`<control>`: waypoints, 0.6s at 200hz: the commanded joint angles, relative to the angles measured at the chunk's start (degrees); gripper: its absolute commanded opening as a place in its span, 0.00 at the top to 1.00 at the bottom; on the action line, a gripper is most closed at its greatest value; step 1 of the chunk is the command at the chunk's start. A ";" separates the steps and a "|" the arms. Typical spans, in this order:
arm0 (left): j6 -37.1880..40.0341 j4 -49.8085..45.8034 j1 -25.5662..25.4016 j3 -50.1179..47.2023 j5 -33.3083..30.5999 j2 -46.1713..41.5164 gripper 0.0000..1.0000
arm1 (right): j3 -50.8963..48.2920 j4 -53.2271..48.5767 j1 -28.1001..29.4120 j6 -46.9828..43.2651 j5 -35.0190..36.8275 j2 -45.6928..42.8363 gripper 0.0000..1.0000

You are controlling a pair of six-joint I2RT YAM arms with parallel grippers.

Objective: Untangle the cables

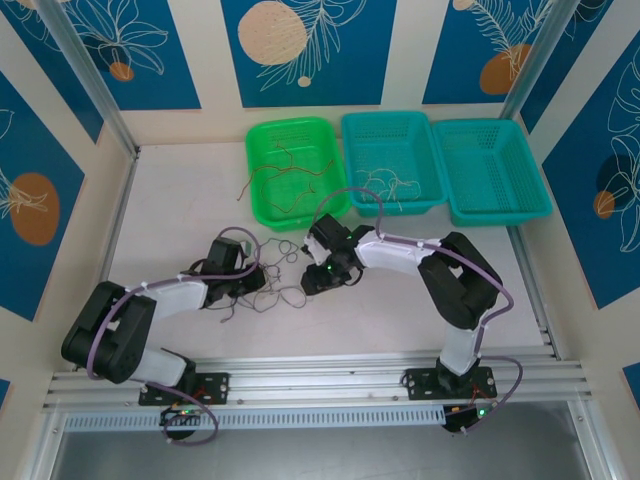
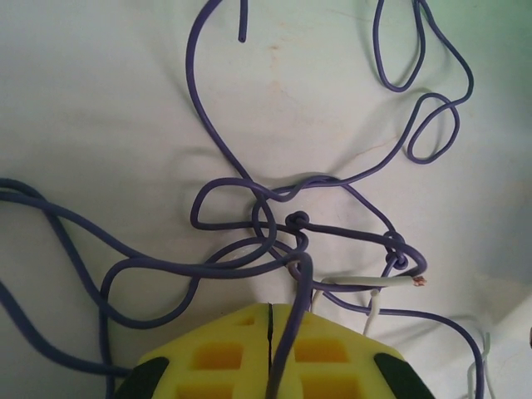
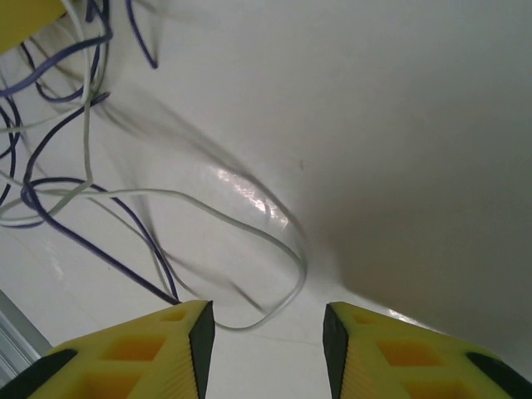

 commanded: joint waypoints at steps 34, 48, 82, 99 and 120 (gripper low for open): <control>1.44 1.85 0.44 -0.81 0.22 1.37 1.00 | 1.39 1.46 3.16 -5.49 5.81 1.80 0.50; 1.61 1.83 0.53 -0.90 0.20 1.22 1.00 | 2.77 1.16 4.34 -6.20 10.27 3.40 0.51; 2.25 2.35 0.47 -1.25 0.71 0.70 1.00 | 2.72 3.60 6.80 -9.73 12.92 4.23 0.51; 2.82 2.43 0.53 -1.00 1.66 1.04 1.00 | 2.42 4.50 7.84 -10.80 13.21 4.19 0.47; 3.19 2.72 0.46 -0.56 2.95 1.95 1.00 | 3.65 3.89 7.96 -10.63 13.15 6.09 0.49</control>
